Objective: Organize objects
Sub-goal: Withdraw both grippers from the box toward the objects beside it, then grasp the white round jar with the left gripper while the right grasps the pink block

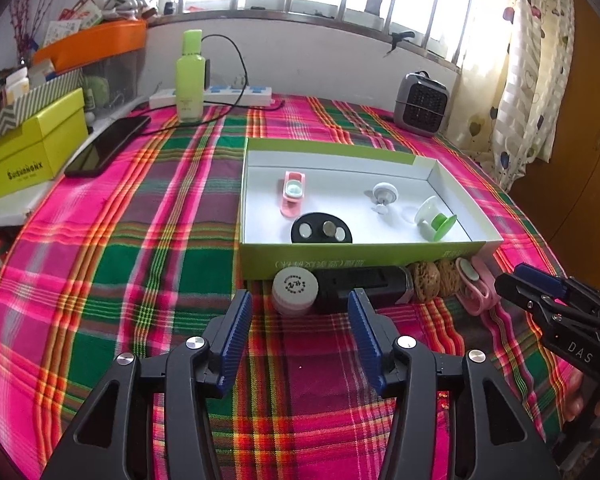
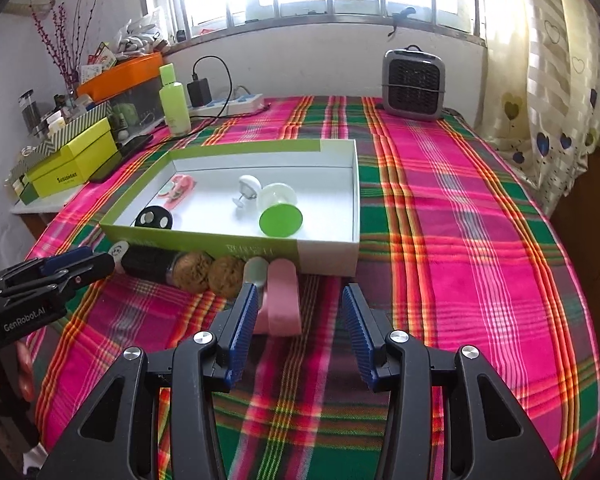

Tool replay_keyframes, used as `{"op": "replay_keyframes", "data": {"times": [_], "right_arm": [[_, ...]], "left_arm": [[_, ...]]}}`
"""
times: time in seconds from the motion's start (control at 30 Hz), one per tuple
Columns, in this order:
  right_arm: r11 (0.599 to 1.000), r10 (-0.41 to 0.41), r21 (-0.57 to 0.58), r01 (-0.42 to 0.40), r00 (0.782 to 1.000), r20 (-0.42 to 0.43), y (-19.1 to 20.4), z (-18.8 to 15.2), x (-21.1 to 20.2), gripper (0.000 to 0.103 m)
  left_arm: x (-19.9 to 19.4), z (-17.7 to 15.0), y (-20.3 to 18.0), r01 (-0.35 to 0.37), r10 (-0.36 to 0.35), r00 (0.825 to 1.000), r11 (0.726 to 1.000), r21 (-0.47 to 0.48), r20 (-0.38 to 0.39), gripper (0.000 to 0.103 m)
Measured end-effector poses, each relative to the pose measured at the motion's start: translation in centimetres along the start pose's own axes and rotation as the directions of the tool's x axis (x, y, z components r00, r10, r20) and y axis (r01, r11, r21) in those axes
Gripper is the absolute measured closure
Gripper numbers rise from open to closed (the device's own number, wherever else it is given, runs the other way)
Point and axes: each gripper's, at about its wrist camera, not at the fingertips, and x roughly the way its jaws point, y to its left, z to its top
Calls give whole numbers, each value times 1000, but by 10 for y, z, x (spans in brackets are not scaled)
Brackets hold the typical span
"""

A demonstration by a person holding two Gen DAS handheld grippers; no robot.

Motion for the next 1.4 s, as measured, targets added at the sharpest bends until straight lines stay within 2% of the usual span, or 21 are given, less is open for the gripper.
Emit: {"op": "replay_keyframes", "data": {"times": [0.53, 0.77, 1.2, 1.4], "right_arm": [[1000, -13, 21, 14, 999, -42, -9, -4, 6, 57], [999, 4, -37, -7, 998, -59, -1, -2, 9, 57], [999, -8, -41, 5, 998, -61, -7, -2, 5, 58], [997, -5, -73, -2, 995, -95, -1, -3, 14, 58]], "left_arm": [[14, -2, 5, 27, -29, 998, 999, -24, -49, 54], [20, 2, 6, 10, -12, 998, 999, -35, -62, 53], [23, 4, 12, 14, -18, 998, 998, -62, -66, 53], [23, 4, 14, 0, -5, 998, 998, -68, -68, 53]]}}
